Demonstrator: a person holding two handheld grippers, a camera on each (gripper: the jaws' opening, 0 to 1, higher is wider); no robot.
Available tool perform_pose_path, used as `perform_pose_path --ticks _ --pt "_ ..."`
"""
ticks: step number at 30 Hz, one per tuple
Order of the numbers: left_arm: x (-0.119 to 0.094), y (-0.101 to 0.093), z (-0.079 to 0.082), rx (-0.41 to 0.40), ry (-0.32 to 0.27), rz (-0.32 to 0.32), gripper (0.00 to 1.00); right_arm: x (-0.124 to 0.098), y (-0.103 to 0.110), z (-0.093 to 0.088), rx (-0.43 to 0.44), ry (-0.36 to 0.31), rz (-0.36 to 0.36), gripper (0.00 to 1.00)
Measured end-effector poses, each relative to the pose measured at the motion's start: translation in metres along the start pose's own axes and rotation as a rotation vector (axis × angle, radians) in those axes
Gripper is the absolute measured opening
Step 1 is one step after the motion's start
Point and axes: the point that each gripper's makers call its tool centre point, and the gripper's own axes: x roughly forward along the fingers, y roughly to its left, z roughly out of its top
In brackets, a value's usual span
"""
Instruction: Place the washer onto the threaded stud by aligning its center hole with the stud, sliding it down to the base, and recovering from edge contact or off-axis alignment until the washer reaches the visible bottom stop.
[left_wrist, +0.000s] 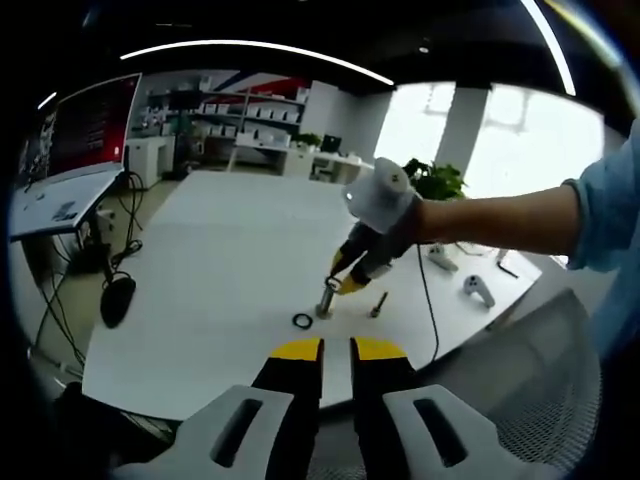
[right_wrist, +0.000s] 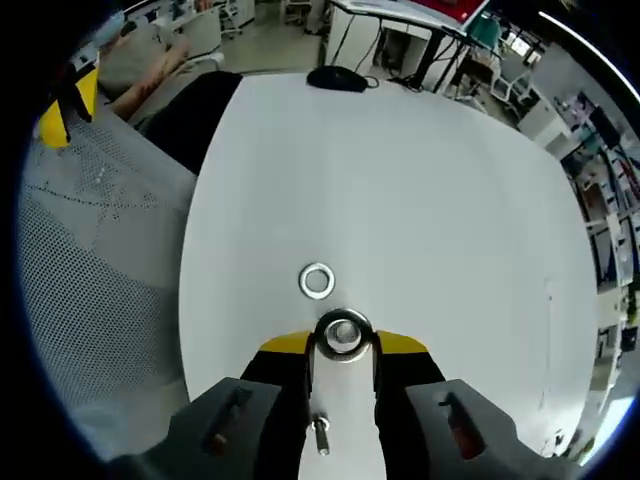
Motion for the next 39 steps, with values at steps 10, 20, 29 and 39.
perform_pose_path --ticks 10,20,29,39 --pt "0.000 0.000 0.000 0.000 0.000 -0.001 0.08 0.006 0.004 0.000 0.000 0.028 0.017 0.24" --pt "0.000 0.000 0.000 -0.001 -0.001 -0.001 0.08 0.013 0.003 -0.002 0.000 0.047 0.027 0.24" --pt "0.000 0.000 0.000 -0.001 -0.001 0.000 0.08 0.023 0.005 -0.005 -0.002 0.070 0.039 0.23" --pt "0.000 0.001 0.000 -0.002 -0.001 0.001 0.08 0.036 0.009 -0.011 -0.003 0.103 0.053 0.23"
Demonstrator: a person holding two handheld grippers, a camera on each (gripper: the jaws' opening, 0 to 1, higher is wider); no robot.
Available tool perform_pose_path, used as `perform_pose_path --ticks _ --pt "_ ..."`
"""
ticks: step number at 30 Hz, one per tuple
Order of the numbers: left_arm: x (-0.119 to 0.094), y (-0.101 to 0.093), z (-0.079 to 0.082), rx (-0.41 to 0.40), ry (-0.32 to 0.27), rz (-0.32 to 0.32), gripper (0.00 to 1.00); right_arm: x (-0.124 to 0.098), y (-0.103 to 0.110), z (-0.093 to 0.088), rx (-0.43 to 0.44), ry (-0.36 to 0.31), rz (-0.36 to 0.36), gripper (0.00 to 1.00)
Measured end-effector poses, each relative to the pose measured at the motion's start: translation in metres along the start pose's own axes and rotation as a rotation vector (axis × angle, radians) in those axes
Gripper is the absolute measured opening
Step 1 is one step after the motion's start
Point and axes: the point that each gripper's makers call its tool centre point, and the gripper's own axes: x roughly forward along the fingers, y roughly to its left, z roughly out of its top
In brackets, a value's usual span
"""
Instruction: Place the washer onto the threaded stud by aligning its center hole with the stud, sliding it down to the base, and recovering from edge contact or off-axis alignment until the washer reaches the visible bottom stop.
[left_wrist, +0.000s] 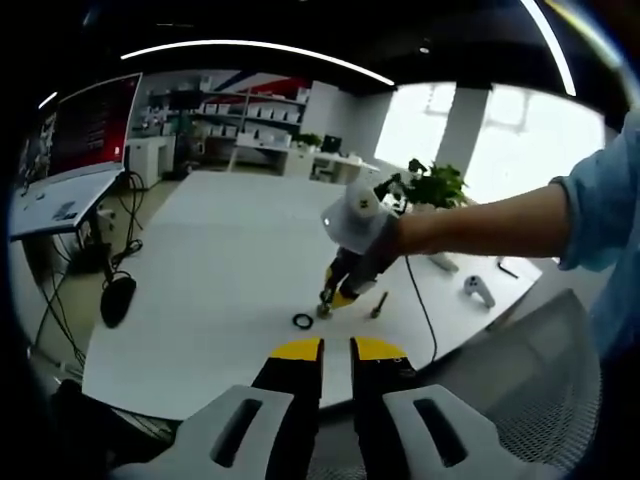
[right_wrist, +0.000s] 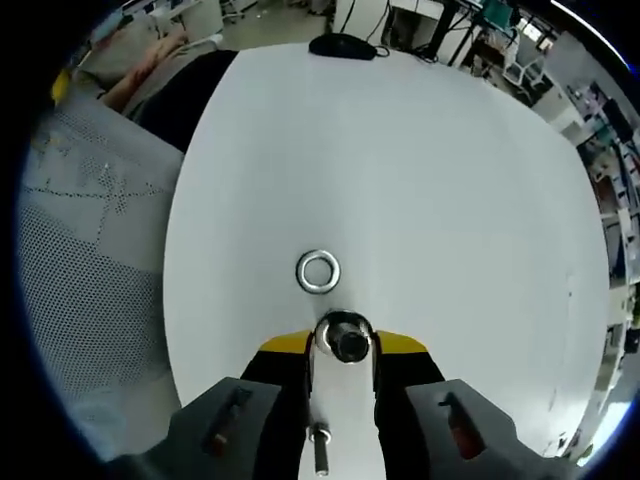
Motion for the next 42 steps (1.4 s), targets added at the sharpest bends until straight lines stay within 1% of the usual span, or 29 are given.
perform_pose_path --ticks 4,6,7,8,9,10,15,17,20,21,23,24,30,33,35,36,39,42 --pt "0.000 0.000 0.000 0.000 0.000 0.000 0.08 0.002 0.003 -0.001 -0.005 0.001 -0.002 0.23" --pt "0.000 0.000 0.000 0.000 0.000 0.000 0.08 0.003 0.005 -0.003 -0.005 0.007 0.001 0.23" --pt "0.000 0.000 0.000 0.000 0.000 0.000 0.08 0.004 0.007 -0.006 -0.003 0.021 0.007 0.23" --pt "0.000 0.000 0.000 0.000 0.000 0.000 0.08 0.005 0.006 -0.005 -0.008 0.014 0.002 0.23" --pt "0.000 0.000 0.000 0.000 0.000 0.000 0.08 0.006 0.007 -0.007 -0.003 0.025 0.008 0.23" --pt "0.000 0.000 0.000 0.000 0.000 0.001 0.08 0.007 0.007 -0.007 -0.006 0.021 0.009 0.23" --pt "0.000 0.000 0.000 0.000 0.000 0.000 0.08 0.012 0.007 -0.012 0.000 0.038 0.014 0.23" --pt "0.000 0.000 0.000 0.000 0.001 0.000 0.08 0.016 0.006 -0.014 -0.013 0.045 0.017 0.23" --pt "0.000 0.000 0.000 0.000 0.001 0.000 0.08 0.017 0.005 -0.015 -0.031 0.048 0.037 0.25" --pt "0.000 0.000 0.000 0.000 0.002 0.000 0.08 0.017 0.003 -0.015 -0.036 0.048 0.026 0.27" --pt "0.000 0.000 0.000 0.000 0.003 -0.001 0.08 0.016 0.002 -0.014 -0.039 0.035 0.006 0.34" --pt "0.000 0.000 0.000 0.001 0.003 -0.001 0.08 0.015 0.003 -0.014 -0.028 0.034 0.005 0.36" --pt "0.001 0.000 0.000 0.002 0.003 -0.004 0.08 0.002 0.009 -0.013 -0.015 0.000 -0.003 0.36" --pt "0.001 -0.001 0.000 0.003 0.003 -0.006 0.08 -0.008 0.013 -0.008 -0.010 -0.042 0.001 0.36" --pt "0.001 -0.001 0.000 0.004 0.004 -0.009 0.08 -0.016 0.016 -0.001 0.007 -0.093 0.010 0.36" --pt "0.001 -0.002 0.000 0.004 0.004 -0.010 0.08 -0.020 0.016 0.001 0.017 -0.116 0.001 0.36" --pt "0.001 -0.002 -0.001 0.003 0.005 -0.009 0.08 -0.027 0.016 0.001 0.010 -0.129 -0.018 0.36" --pt "0.000 -0.002 -0.001 0.003 0.006 -0.008 0.08 -0.032 0.015 0.004 0.009 -0.157 -0.035 0.35"
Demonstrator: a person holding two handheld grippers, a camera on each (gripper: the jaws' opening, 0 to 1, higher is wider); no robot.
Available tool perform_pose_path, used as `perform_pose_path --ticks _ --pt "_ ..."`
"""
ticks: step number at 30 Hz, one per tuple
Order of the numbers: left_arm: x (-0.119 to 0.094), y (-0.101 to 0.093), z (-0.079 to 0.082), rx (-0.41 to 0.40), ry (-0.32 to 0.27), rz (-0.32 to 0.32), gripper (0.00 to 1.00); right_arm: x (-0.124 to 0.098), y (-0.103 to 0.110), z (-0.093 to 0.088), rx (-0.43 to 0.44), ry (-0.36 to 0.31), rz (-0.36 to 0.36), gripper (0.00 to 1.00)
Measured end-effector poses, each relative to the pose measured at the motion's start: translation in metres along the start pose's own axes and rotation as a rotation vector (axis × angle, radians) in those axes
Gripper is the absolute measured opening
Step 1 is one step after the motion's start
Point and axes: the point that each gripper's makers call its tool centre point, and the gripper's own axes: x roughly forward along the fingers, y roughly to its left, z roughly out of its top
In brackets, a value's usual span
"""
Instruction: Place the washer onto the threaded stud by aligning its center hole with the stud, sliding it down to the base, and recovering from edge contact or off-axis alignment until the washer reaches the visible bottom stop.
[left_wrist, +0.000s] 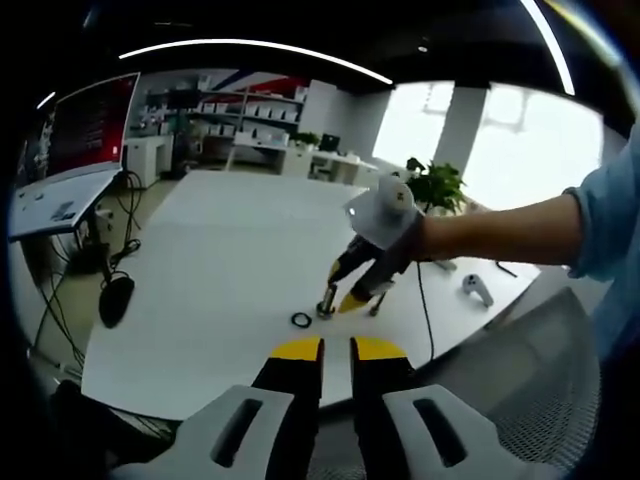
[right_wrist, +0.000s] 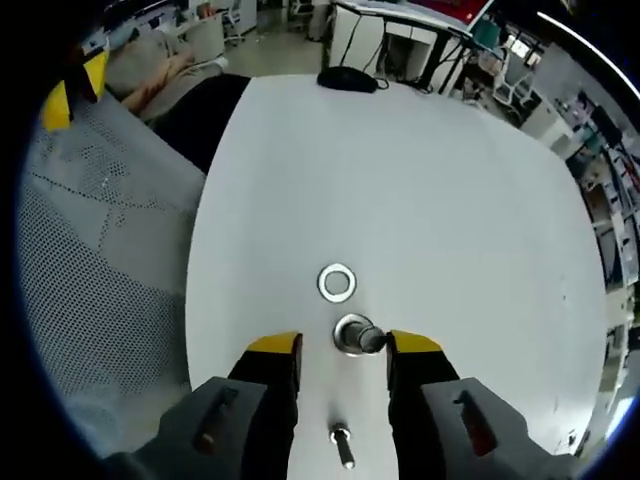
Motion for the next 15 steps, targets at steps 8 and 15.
perform_pose_path --ticks 8,15 --pt "0.000 0.000 0.000 -0.001 0.001 0.003 0.09 -0.001 0.008 0.012 -0.034 -0.020 -0.012 0.29" --pt "-0.001 0.001 -0.001 -0.002 -0.001 0.008 0.10 0.006 0.016 0.018 -0.049 -0.008 0.008 0.30"
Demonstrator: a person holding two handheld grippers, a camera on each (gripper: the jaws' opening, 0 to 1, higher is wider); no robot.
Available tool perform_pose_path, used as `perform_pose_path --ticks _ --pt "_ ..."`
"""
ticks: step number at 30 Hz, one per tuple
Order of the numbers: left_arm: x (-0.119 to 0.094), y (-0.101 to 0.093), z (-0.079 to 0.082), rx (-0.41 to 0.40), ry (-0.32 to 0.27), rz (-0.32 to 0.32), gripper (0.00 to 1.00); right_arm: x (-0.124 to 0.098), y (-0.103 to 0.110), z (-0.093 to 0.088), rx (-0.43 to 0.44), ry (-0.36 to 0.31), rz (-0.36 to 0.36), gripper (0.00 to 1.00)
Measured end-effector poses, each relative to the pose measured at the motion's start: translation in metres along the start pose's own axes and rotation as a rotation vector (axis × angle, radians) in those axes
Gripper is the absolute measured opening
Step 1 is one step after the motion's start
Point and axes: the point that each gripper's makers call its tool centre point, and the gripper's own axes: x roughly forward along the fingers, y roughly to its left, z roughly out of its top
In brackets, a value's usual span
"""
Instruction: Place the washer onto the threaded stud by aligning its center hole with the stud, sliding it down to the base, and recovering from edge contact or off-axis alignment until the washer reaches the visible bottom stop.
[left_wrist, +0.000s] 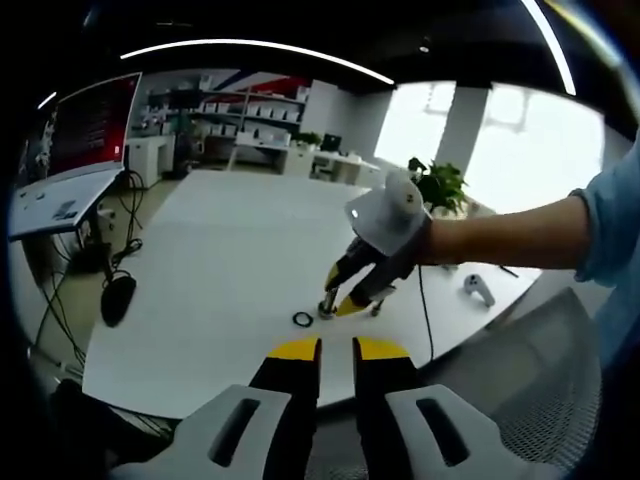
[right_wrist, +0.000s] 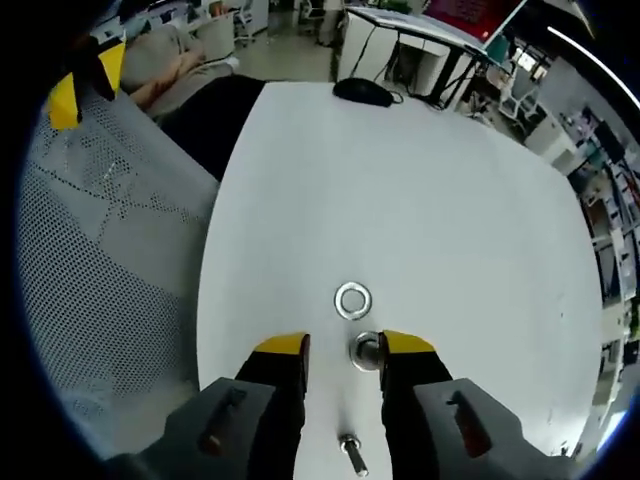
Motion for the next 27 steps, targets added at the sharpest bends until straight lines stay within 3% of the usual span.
perform_pose_path --ticks 11,19,22,27 --pt "0.000 0.000 0.001 0.001 -0.009 0.002 0.11 0.011 0.004 0.010 -0.027 0.009 0.054 0.30" --pt "-0.001 0.001 0.004 -0.003 -0.030 0.002 0.12 0.021 -0.001 0.012 -0.075 0.054 0.079 0.30" --pt "0.001 -0.004 -0.004 -0.002 0.027 -0.028 0.16 0.025 -0.006 0.014 -0.099 0.072 0.079 0.30" --pt "0.001 -0.003 -0.002 -0.005 0.010 -0.018 0.16 0.028 -0.007 0.015 -0.119 0.106 0.106 0.30"
